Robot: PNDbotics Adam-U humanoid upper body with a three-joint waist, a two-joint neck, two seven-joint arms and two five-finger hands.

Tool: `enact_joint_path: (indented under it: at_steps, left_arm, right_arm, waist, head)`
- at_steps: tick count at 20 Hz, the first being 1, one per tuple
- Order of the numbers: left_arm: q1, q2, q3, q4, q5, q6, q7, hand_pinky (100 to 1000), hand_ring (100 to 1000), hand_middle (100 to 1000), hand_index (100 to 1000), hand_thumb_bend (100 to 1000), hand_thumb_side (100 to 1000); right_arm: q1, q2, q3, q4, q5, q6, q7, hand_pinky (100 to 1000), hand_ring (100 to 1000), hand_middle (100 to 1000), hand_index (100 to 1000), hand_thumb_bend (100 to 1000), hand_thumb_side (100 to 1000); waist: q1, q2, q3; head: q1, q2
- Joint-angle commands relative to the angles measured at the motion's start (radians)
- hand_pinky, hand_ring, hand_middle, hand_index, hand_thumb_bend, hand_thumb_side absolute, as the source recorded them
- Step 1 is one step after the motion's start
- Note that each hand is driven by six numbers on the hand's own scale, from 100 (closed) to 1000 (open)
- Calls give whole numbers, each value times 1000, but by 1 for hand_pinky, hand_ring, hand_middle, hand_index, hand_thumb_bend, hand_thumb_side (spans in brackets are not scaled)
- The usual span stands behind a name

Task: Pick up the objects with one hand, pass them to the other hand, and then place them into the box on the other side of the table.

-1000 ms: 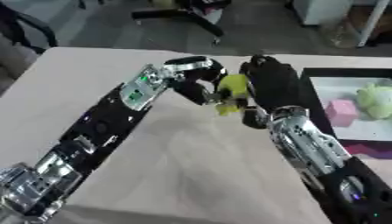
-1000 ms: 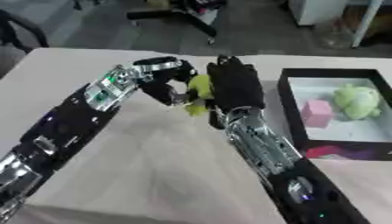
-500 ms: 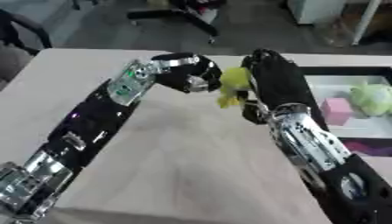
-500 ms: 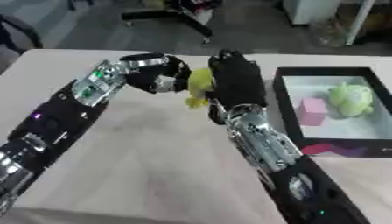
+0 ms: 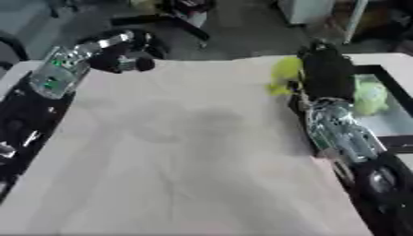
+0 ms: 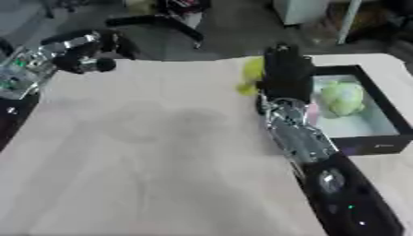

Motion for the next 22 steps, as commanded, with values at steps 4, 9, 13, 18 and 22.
enact_joint_path:
  at_steps: [4, 9, 13, 18, 22]
  left_arm:
    - [188, 51, 202, -224, 35, 59, 148, 842, 732, 729, 792, 545, 708]
    - [323, -13, 329, -364, 39, 142, 242, 839, 724, 715, 785, 531, 693]
    - [399, -74, 419, -450, 26, 195, 321, 832, 715, 705, 776, 512, 675]
    - [446, -162, 496, -547, -46, 236, 468, 821, 704, 693, 763, 432, 668]
    - [473, -240, 531, -617, -102, 262, 553, 822, 703, 692, 763, 402, 681]
  right_arm:
    - [-38, -157, -99, 229, -31, 135, 203, 1000, 927, 947, 1000, 428, 577]
    - [-56, -275, -121, 219, -49, 144, 431, 1000, 950, 965, 1000, 505, 618]
    - [-20, -326, -191, 41, 91, 110, 456, 869, 913, 926, 1000, 464, 502]
    - [81, -254, -279, -260, 271, 94, 263, 529, 832, 840, 994, 100, 416]
    - [170, -114, -295, -421, 242, 145, 20, 450, 783, 788, 949, 100, 432]
  waist:
    - [-5, -3, 7]
    - [-20, -2, 20]
    - [-32, 1, 22]
    - [-40, 5, 20]
    - [-41, 12, 19]
  head:
    - [-16, -38]
    - [-29, -49]
    - [-16, -45]
    - [35, -34]
    - [57, -32]
